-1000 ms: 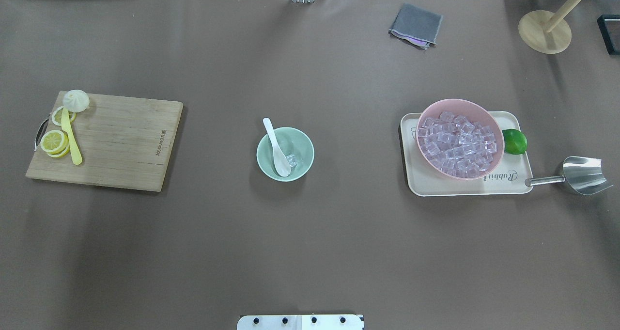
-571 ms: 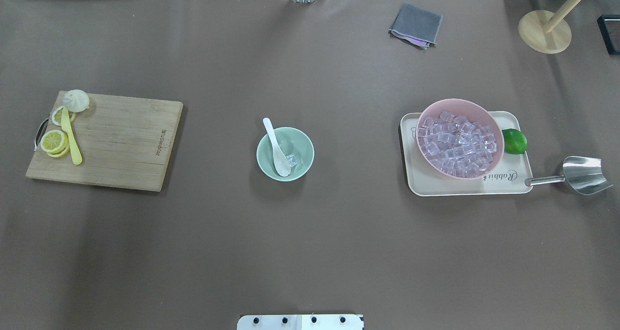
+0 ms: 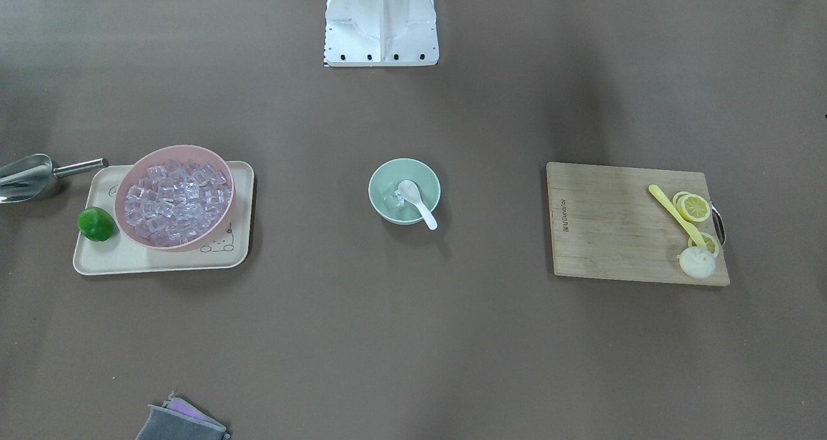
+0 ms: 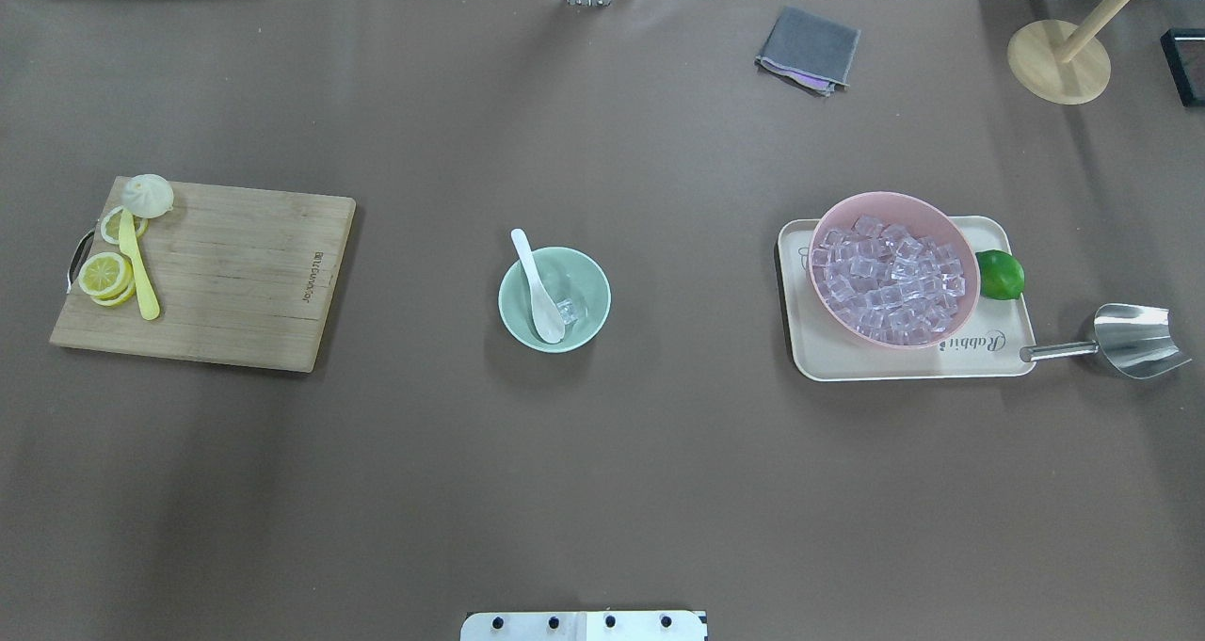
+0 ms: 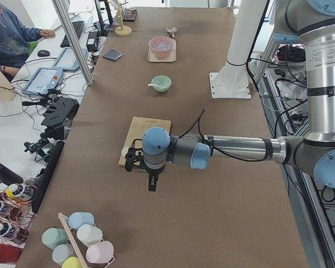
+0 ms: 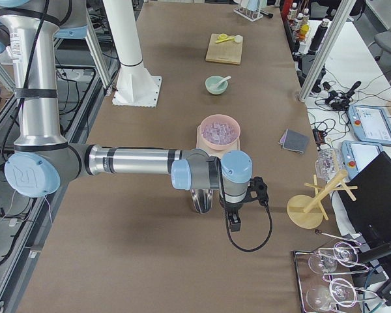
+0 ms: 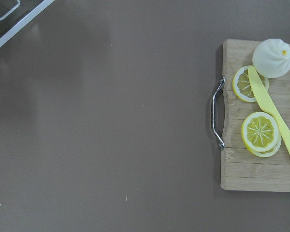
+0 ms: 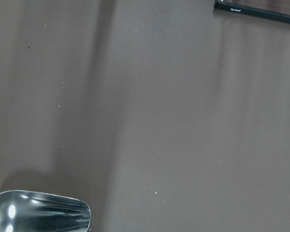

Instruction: Put spoon and ice into bowl

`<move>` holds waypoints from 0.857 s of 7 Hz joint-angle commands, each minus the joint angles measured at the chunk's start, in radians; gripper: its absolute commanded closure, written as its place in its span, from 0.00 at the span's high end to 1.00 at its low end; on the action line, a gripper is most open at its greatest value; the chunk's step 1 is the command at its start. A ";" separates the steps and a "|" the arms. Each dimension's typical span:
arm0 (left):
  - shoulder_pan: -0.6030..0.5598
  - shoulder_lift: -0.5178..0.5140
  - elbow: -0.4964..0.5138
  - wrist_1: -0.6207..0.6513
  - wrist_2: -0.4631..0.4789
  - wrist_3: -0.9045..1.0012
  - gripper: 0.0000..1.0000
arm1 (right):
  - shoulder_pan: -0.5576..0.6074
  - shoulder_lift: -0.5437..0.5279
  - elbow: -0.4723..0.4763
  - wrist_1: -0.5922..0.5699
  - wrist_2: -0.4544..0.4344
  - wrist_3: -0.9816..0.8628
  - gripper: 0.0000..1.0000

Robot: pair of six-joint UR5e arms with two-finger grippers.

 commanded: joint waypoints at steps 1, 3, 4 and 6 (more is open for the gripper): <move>-0.011 0.029 -0.031 0.003 -0.002 0.002 0.98 | 0.001 -0.007 0.007 0.002 -0.002 0.002 1.00; -0.009 0.026 -0.043 0.003 0.008 0.002 0.98 | 0.001 -0.013 0.007 0.002 -0.008 0.002 1.00; -0.009 0.028 -0.043 0.003 0.008 0.003 0.98 | 0.001 -0.013 0.004 0.002 -0.010 0.003 1.00; -0.009 0.026 -0.042 0.002 0.008 0.005 0.98 | -0.001 -0.013 0.005 0.002 -0.010 0.003 1.00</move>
